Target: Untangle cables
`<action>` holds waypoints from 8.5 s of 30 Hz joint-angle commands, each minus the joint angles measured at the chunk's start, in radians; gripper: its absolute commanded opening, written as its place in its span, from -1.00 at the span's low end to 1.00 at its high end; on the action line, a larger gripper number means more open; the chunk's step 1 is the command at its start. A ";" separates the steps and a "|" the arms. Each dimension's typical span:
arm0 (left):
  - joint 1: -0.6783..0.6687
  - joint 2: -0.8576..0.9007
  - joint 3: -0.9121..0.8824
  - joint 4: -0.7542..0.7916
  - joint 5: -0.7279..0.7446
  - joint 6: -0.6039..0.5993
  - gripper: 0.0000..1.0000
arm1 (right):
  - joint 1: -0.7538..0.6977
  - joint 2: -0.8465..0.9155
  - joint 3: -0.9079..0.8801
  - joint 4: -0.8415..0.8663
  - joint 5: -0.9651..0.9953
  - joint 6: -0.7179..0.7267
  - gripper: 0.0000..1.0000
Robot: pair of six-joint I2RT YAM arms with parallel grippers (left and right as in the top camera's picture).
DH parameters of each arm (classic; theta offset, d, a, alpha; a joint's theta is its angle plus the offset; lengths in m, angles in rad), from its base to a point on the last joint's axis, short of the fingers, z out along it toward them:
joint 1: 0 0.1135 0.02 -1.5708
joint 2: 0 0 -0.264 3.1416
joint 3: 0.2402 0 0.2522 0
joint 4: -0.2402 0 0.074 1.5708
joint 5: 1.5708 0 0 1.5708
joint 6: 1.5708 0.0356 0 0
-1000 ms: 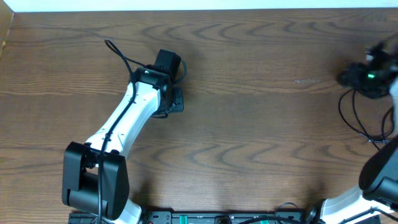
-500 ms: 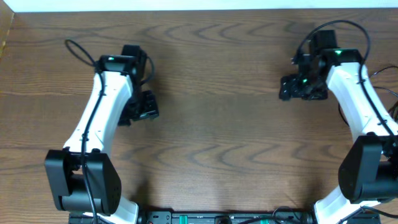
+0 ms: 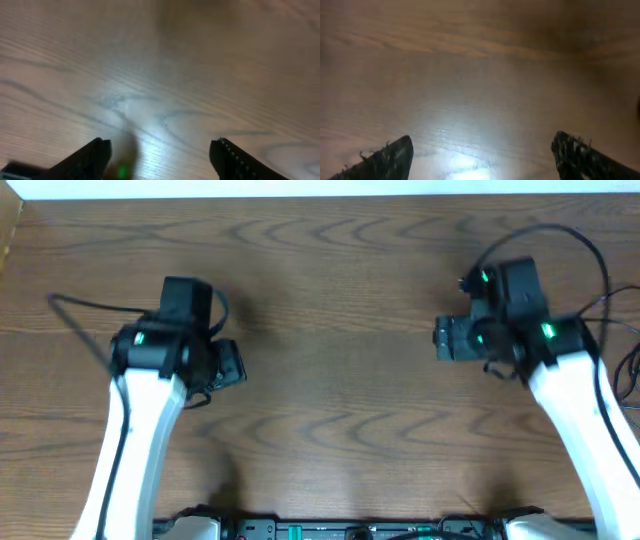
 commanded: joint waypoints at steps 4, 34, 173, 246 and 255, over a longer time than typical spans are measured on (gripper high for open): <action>-0.002 -0.330 -0.190 0.158 -0.006 0.048 0.55 | 0.002 -0.328 -0.233 0.118 0.034 0.035 0.99; -0.002 -0.515 -0.319 0.226 -0.006 0.047 0.87 | 0.001 -0.475 -0.269 0.091 0.046 0.035 0.99; 0.024 -1.323 -1.172 1.075 -0.033 0.205 0.88 | -0.158 -1.369 -1.216 0.842 0.035 -0.175 0.99; 0.022 -1.320 -1.262 1.116 -0.013 0.346 0.88 | -0.158 -1.369 -1.216 0.842 0.035 -0.175 0.99; 0.022 -1.320 -1.262 1.116 -0.013 0.346 0.88 | -0.158 -1.369 -1.216 0.842 0.035 -0.175 0.99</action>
